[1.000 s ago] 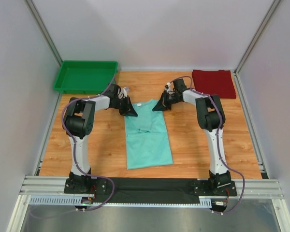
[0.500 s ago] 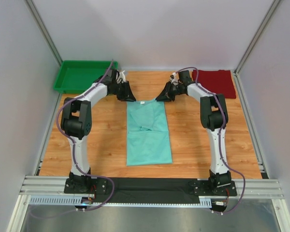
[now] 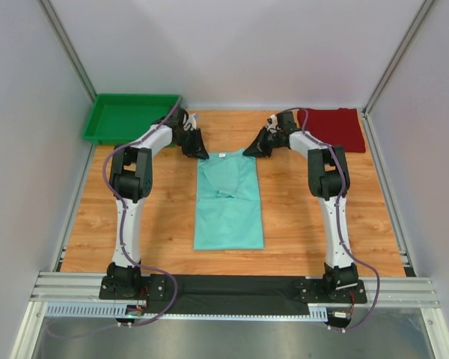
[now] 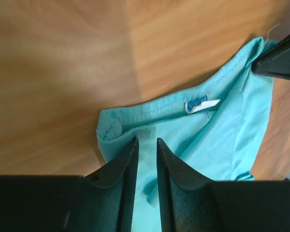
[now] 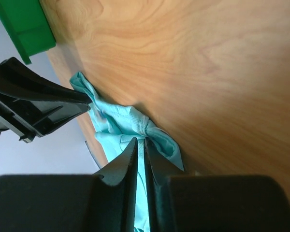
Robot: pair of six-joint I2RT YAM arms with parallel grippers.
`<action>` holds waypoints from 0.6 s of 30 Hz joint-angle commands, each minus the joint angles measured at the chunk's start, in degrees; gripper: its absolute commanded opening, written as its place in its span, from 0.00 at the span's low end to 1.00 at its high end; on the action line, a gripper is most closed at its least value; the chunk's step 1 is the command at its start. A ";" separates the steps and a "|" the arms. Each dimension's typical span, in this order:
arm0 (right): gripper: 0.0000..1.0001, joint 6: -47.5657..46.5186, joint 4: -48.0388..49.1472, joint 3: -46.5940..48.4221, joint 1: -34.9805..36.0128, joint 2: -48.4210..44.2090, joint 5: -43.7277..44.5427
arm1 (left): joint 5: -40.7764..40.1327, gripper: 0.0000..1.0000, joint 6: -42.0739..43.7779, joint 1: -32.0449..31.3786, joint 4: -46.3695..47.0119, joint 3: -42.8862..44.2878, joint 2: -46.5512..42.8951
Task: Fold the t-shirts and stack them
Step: Fold the tshirt
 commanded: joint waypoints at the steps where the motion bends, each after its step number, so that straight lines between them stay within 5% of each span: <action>1: 0.12 -2.22 -2.34 4.46 -1.95 2.27 7.39 | -5.47 0.30 5.88 -0.12 -8.00 8.93 3.99; 5: 0.20 -8.61 -11.19 11.66 -2.13 -0.62 7.74 | -5.99 0.46 5.81 -0.64 -8.54 9.57 -2.67; 9: 0.29 -12.59 -21.06 12.40 -2.13 -6.95 6.87 | -3.72 0.50 4.40 -1.35 -9.43 5.28 -11.20; 14: 0.32 -13.83 -19.32 0.81 0.59 -16.26 2.74 | 1.20 0.48 -0.16 -4.59 -2.41 -8.25 -21.22; 18: 0.20 -10.84 -11.43 -13.31 3.58 -20.93 -2.18 | 6.55 0.37 -5.17 -8.90 8.99 -21.16 -23.52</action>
